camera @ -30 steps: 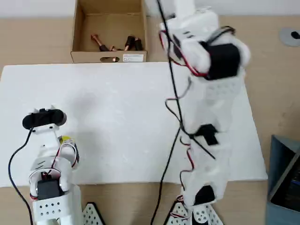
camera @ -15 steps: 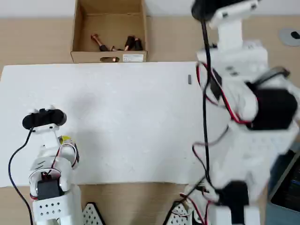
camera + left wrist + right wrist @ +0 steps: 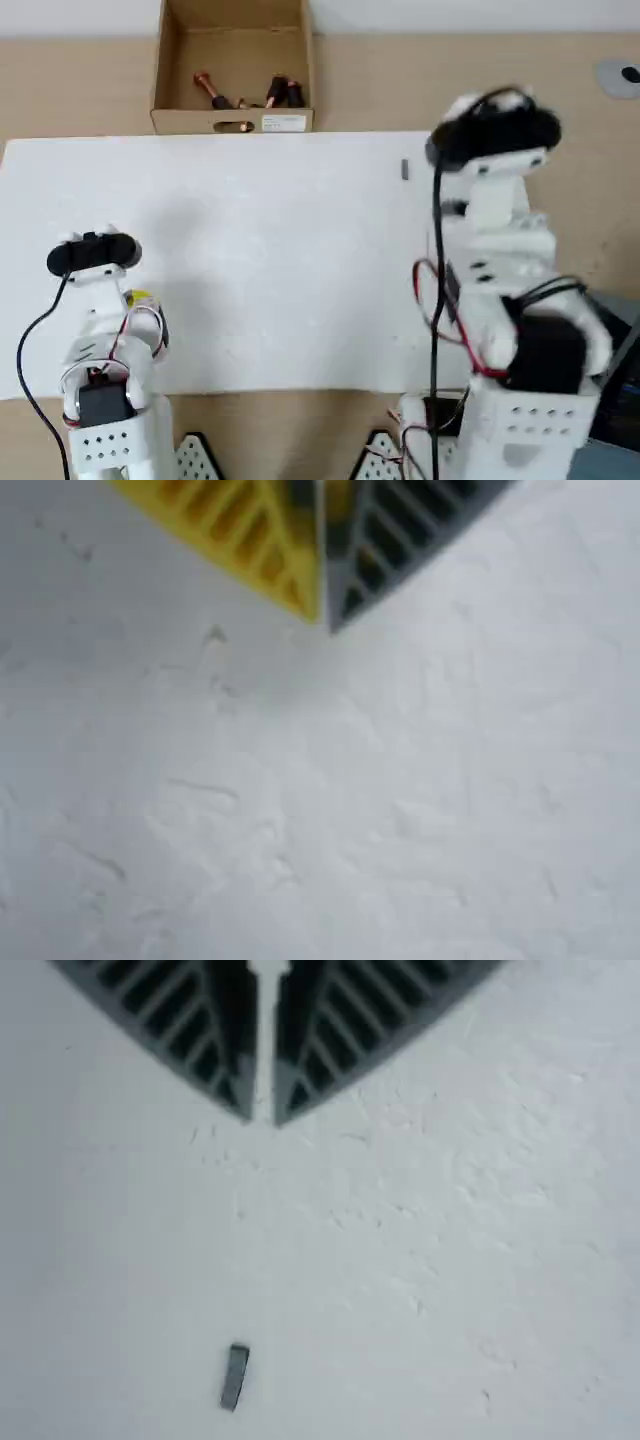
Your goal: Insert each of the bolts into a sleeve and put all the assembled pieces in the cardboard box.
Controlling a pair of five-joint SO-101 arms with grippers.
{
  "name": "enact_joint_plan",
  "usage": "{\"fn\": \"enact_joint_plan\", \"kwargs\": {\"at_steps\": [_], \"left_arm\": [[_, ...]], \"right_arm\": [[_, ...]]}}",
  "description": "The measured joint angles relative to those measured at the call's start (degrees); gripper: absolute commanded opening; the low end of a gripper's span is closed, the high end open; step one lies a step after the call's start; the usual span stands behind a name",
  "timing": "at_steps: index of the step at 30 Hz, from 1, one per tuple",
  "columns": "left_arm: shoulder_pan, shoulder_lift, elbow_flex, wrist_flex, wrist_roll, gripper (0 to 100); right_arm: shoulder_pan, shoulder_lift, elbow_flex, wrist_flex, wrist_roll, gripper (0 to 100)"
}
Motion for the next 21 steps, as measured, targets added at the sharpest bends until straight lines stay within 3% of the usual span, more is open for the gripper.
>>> {"fn": "enact_joint_plan", "kwargs": {"at_steps": [10,21], "left_arm": [[0.0,0.0,0.0,0.0,0.0,0],[0.0,0.0,0.0,0.0,0.0,0]], "right_arm": [[0.1,-21.1,37.1,-18.5,-0.2,0.9],[0.1,-30.9,62.1,-32.5,1.8,0.9]]}}
